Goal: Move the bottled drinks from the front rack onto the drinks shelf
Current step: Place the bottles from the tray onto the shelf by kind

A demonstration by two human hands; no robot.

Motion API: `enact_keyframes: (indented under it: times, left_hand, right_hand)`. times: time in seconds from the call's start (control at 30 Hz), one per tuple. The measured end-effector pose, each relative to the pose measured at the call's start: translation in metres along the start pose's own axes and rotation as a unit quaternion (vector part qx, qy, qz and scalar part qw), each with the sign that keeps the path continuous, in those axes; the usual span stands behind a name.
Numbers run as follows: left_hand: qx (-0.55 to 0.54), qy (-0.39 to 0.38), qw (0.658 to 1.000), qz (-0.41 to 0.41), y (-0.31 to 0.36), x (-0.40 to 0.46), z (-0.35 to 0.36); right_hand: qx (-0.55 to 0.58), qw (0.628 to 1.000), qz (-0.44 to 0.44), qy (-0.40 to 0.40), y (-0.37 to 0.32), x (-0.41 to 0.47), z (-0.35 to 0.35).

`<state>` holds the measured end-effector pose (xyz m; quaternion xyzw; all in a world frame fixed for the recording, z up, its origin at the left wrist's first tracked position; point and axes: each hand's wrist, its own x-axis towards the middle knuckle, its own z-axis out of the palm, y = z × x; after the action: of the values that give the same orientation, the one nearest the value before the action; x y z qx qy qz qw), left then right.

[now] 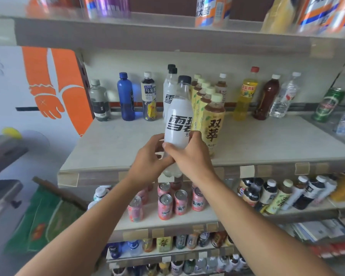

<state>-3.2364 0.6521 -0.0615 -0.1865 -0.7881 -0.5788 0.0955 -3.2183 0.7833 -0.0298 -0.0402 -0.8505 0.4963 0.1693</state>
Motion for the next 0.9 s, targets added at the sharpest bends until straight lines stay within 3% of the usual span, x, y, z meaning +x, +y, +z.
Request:
enact_keyframes:
  times: [0.1,0.27,0.43,0.9]
  left_hand:
    - [0.086,-0.04,0.995,-0.008,-0.012,0.035,-0.019]
    - [0.229,0.067,0.971,0.006,-0.036,0.079,-0.033]
    - [0.328,0.11,0.938,-0.008,-0.058,0.094,-0.024]
    - [0.383,0.127,0.914,-0.038,-0.081,0.117,-0.007]
  right_hand:
    - [0.0,0.999,0.002,0.032,0.002,0.028,0.015]
    - [-0.016,0.996,-0.02,0.082,0.01,0.067,0.042]
    - [-0.036,0.994,-0.028,0.097,0.026,0.099,0.066]
    - [-0.047,0.99,-0.053,0.121,0.054,0.157,0.094]
